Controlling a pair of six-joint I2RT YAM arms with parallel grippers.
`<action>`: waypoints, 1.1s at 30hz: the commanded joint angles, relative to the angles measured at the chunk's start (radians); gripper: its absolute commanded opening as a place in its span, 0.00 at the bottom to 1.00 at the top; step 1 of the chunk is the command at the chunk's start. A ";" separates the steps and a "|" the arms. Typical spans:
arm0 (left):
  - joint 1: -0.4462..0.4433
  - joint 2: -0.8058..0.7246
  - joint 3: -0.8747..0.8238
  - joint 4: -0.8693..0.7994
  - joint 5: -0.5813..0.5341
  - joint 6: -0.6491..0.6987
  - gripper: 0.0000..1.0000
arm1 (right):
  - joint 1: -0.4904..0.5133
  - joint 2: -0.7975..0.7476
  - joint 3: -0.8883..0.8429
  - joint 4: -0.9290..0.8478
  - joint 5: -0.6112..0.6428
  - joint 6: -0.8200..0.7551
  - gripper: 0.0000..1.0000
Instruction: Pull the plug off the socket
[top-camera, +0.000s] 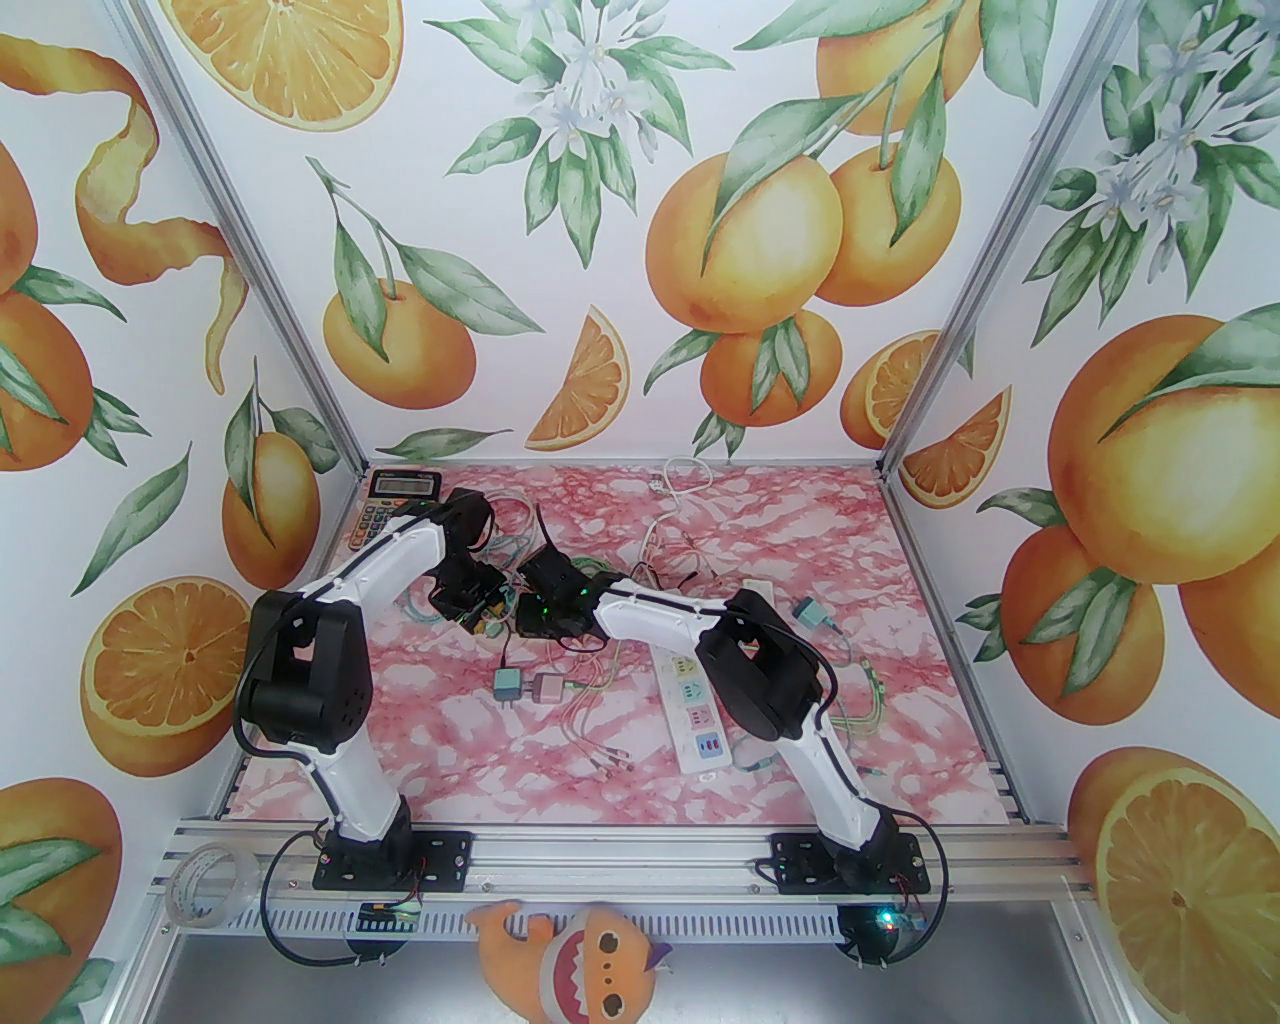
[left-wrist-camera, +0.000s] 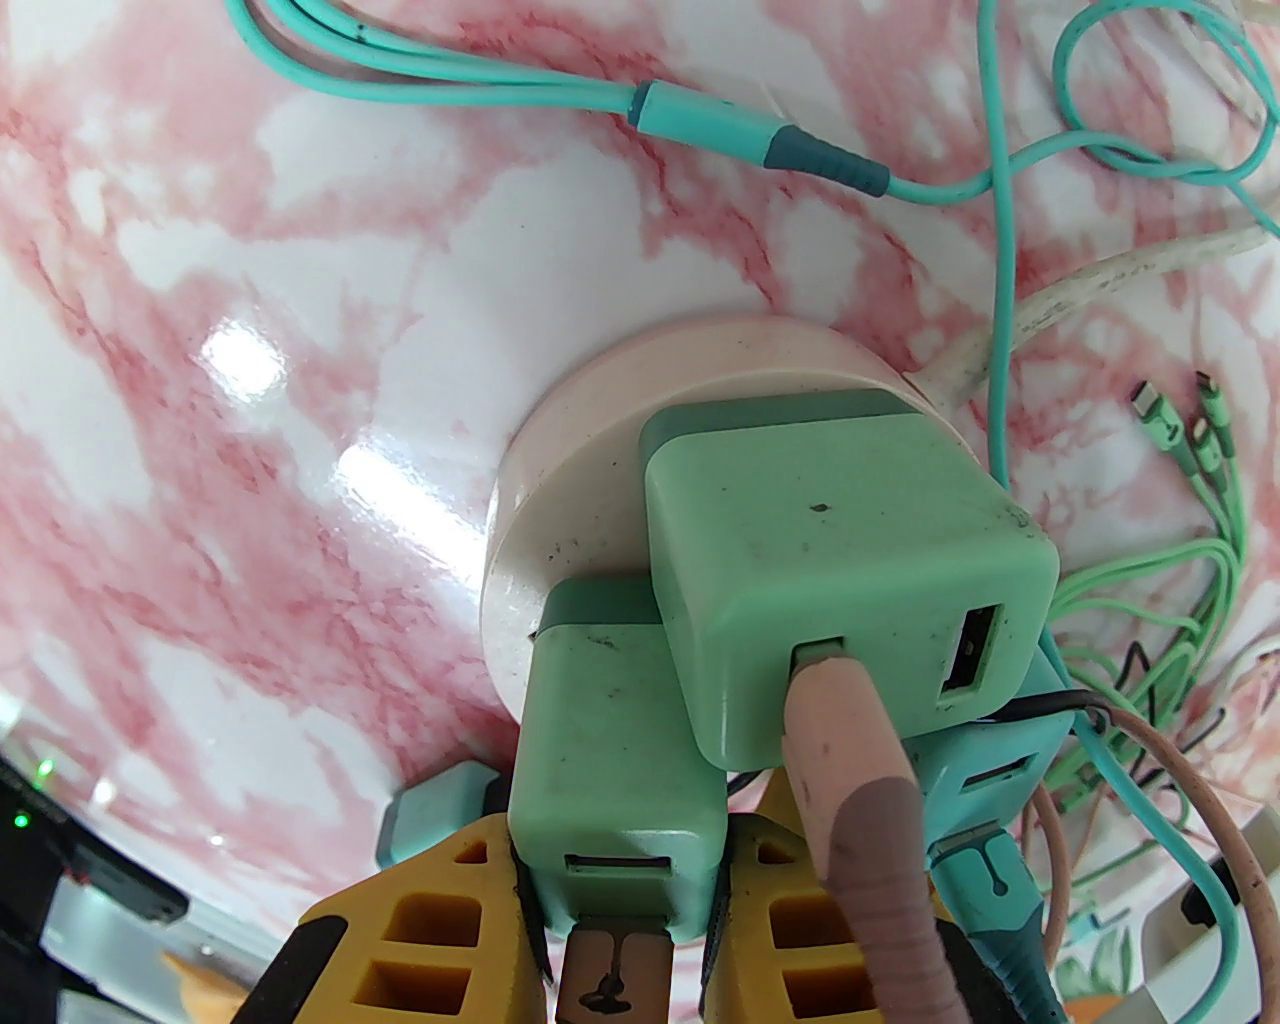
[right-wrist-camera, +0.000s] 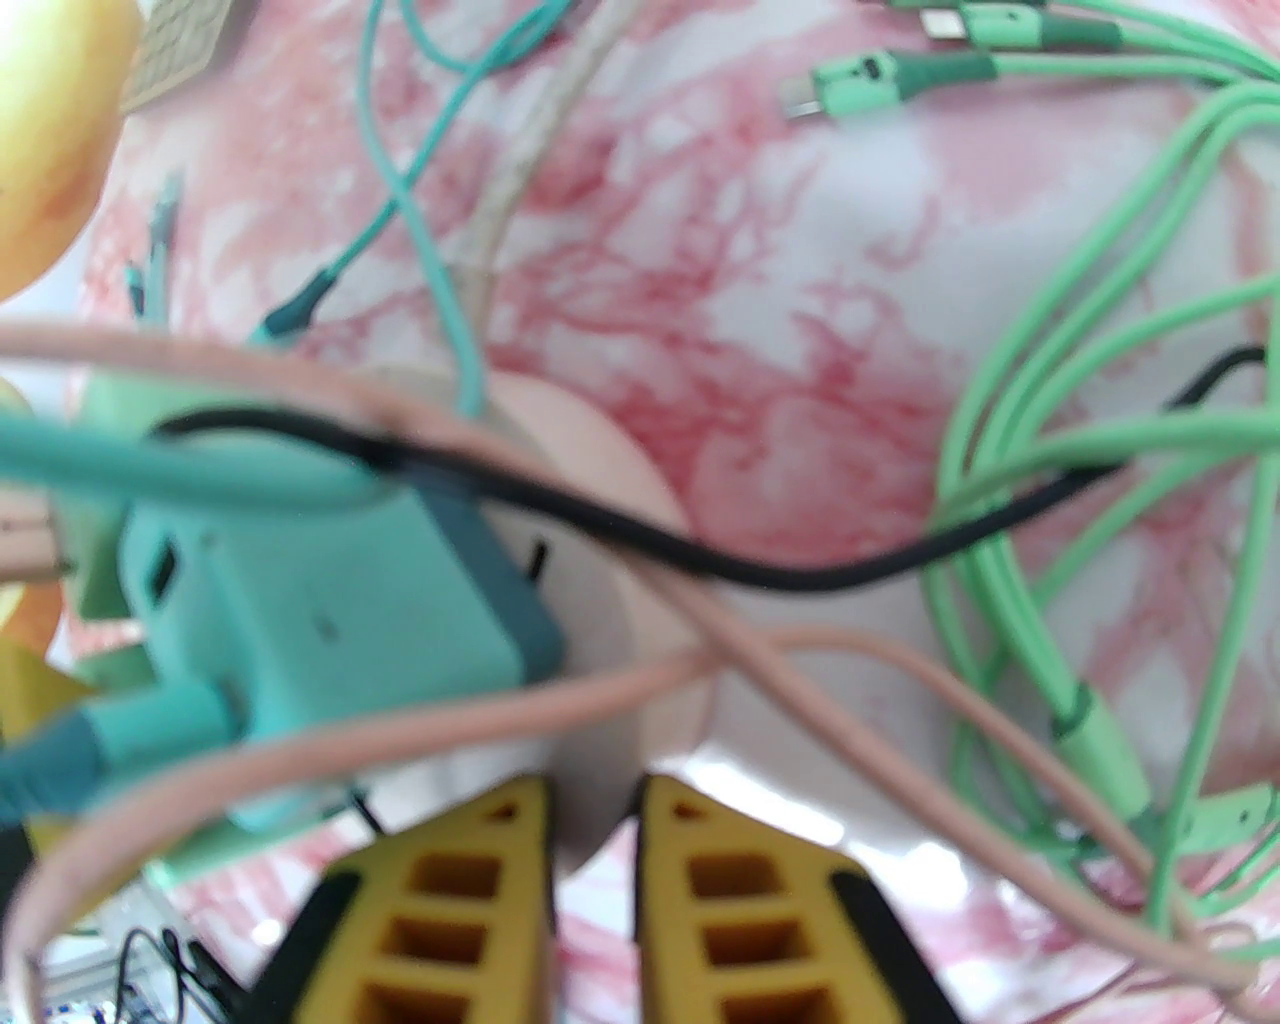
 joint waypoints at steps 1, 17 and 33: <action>-0.033 -0.025 0.039 -0.074 -0.007 -0.008 0.00 | -0.001 0.173 -0.102 -0.283 0.093 -0.041 0.17; 0.045 -0.070 0.038 -0.145 -0.051 0.051 0.00 | -0.002 0.177 -0.109 -0.277 0.091 -0.035 0.17; -0.032 0.019 0.116 -0.173 -0.021 0.054 0.00 | 0.000 0.193 -0.078 -0.292 0.088 -0.044 0.16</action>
